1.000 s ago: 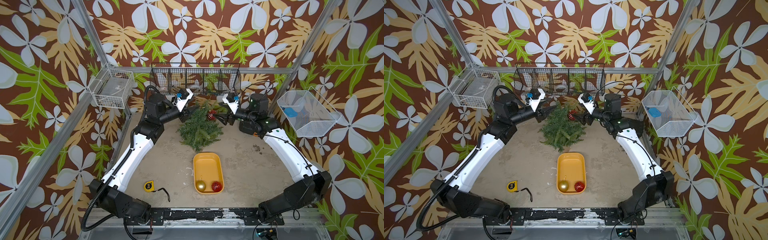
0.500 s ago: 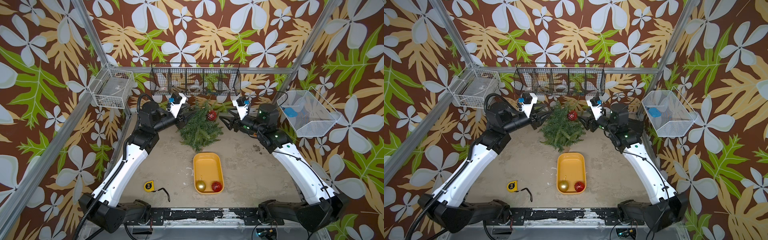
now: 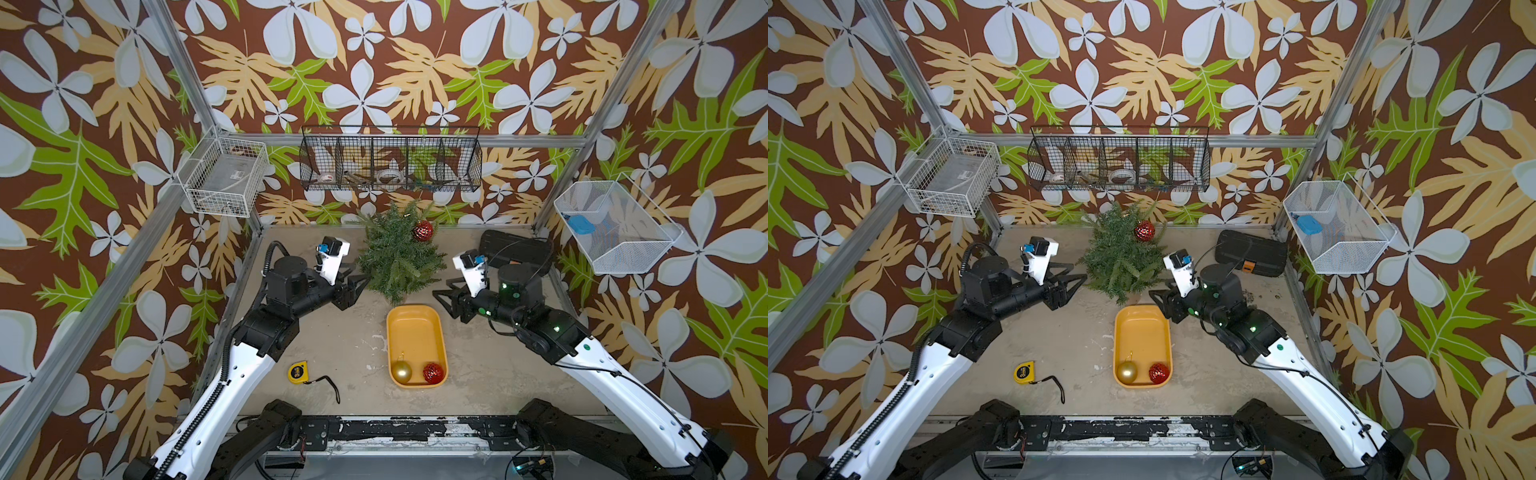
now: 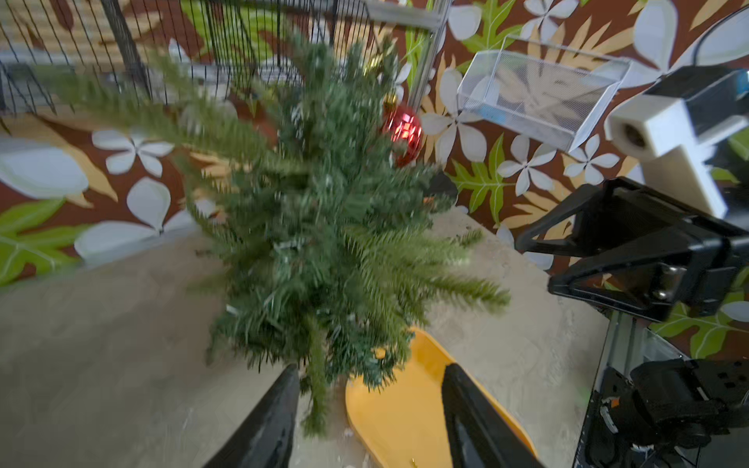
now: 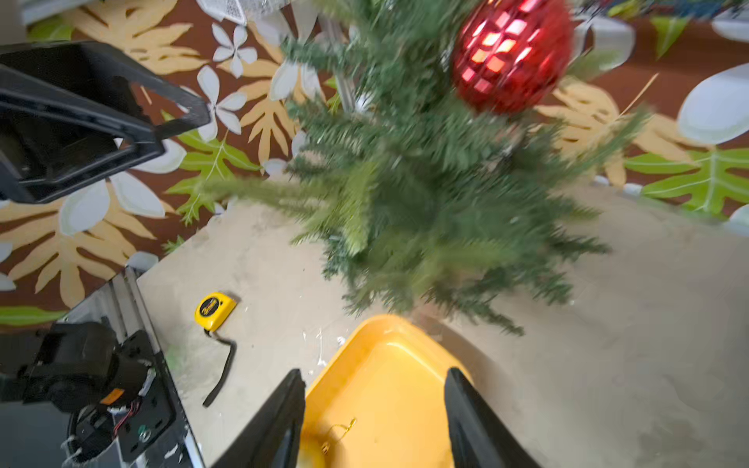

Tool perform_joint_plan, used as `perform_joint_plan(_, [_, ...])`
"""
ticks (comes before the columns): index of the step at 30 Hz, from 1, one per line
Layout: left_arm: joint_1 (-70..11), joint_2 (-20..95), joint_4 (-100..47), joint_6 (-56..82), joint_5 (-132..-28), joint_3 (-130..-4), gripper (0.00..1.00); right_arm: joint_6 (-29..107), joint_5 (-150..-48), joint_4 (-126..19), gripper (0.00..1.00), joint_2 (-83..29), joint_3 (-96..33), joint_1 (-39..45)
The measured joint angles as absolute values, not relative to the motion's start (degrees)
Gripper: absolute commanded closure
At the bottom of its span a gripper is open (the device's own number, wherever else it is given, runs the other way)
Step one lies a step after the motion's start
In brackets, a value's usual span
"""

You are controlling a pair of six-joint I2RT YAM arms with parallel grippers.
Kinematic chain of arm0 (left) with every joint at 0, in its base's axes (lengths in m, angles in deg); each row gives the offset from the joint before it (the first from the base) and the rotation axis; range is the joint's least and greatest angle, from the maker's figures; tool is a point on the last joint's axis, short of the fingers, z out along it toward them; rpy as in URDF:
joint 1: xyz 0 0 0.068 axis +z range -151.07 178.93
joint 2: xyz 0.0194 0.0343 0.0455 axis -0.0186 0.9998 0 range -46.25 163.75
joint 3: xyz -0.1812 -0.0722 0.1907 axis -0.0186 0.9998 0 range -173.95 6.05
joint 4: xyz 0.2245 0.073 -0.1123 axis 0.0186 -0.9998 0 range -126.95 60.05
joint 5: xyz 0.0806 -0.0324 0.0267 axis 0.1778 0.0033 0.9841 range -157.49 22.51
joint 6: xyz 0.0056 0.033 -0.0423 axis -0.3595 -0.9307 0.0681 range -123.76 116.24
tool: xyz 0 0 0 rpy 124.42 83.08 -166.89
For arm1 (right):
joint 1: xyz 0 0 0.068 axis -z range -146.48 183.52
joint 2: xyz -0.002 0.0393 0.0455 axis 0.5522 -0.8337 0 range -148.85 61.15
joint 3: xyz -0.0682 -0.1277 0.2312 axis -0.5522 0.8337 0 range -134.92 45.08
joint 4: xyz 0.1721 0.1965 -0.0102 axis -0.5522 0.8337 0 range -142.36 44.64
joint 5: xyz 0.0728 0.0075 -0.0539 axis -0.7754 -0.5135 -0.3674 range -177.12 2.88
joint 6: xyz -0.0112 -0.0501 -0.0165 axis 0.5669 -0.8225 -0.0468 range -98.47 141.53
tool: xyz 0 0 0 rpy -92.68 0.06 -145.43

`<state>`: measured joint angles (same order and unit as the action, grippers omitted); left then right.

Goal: Decorate the small christmas tree with ornaments
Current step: Pick up an ornament from the container.

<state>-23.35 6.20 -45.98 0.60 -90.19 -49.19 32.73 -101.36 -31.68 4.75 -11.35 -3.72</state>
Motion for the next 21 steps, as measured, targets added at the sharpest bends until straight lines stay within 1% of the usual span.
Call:
perform_joint_plan(4, [-23.3,1.3,-46.4,0.7,-88.2,-41.3,0.36,35.1,-99.9,-30.7,0.45,4.8,-5.0,-10.4])
perform_joint_plan(9, [-23.3,-2.8,-43.1,-1.1,-83.0,-33.2,0.36,36.9,-99.1,-29.8,0.42,1.1,-0.2,-17.4])
perform_joint_plan(13, [-23.3,-6.1,-39.8,-1.0,-80.7,-28.2,0.36,38.9,-100.3,-30.0,0.38,-3.6,1.6,-18.9])
perform_joint_plan(21, [-23.3,-11.8,-34.8,3.4,-77.9,-25.9,0.37,40.8,-103.8,-33.2,0.31,-10.1,3.6,-20.8])
